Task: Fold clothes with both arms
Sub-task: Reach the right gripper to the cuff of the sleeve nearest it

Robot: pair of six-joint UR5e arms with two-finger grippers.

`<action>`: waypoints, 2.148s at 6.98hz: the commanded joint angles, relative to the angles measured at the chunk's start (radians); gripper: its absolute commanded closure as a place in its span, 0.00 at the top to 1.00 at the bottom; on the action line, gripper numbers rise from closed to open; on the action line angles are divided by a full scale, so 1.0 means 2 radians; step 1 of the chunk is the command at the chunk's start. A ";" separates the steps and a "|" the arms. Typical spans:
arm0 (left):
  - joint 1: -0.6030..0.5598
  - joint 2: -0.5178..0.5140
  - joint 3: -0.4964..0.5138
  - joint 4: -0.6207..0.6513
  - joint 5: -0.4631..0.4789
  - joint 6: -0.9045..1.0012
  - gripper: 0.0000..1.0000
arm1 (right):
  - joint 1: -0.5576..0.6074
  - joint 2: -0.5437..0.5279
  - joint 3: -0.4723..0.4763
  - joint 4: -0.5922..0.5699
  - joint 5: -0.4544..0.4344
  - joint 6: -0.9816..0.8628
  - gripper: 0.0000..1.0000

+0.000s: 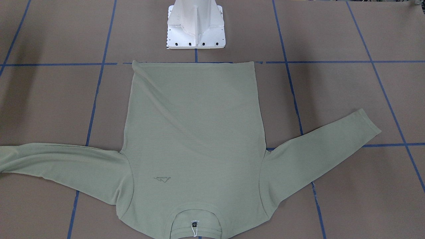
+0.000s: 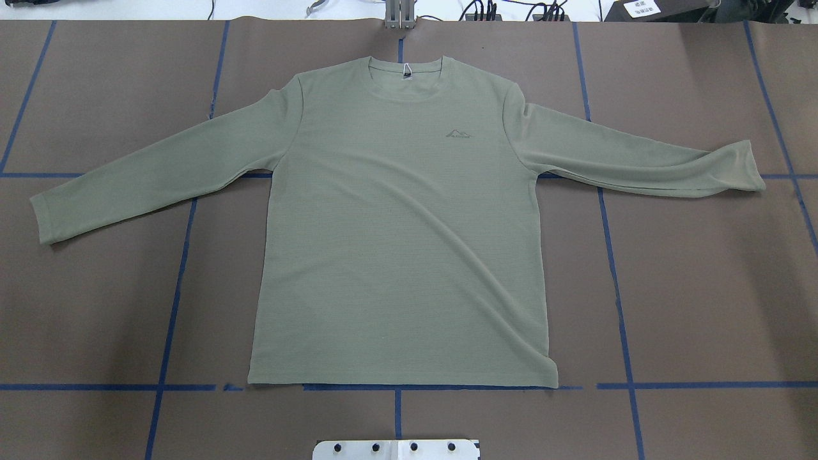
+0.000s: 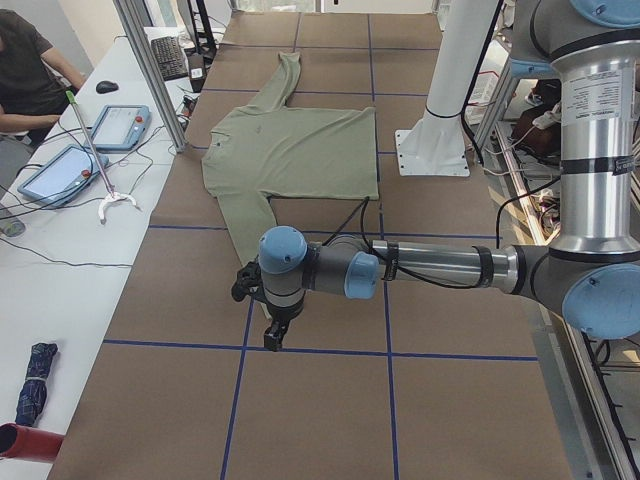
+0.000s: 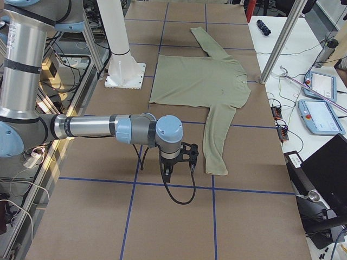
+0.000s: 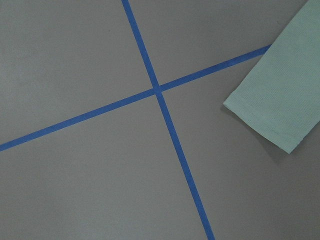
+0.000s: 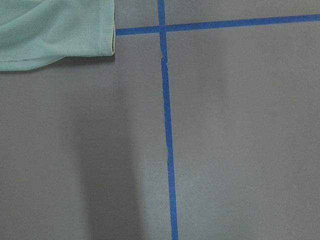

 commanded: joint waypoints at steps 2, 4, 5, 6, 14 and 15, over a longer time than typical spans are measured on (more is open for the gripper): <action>0.000 -0.011 -0.005 0.000 0.002 -0.003 1.00 | -0.012 0.014 0.000 0.000 0.001 0.034 1.00; 0.002 -0.035 -0.007 -0.006 0.001 0.000 1.00 | -0.033 0.020 -0.004 0.066 -0.013 0.037 1.00; 0.002 -0.049 0.001 -0.022 0.003 -0.004 1.00 | -0.043 0.021 -0.010 0.089 -0.012 0.074 1.00; 0.008 -0.056 -0.001 -0.034 0.003 -0.006 1.00 | -0.073 0.012 -0.016 0.155 -0.014 0.086 1.00; 0.009 -0.054 0.022 -0.105 -0.004 -0.068 1.00 | -0.180 0.130 -0.268 0.408 -0.077 0.222 1.00; 0.009 -0.054 0.021 -0.105 -0.004 -0.068 1.00 | -0.180 0.157 -0.301 0.408 -0.075 0.218 1.00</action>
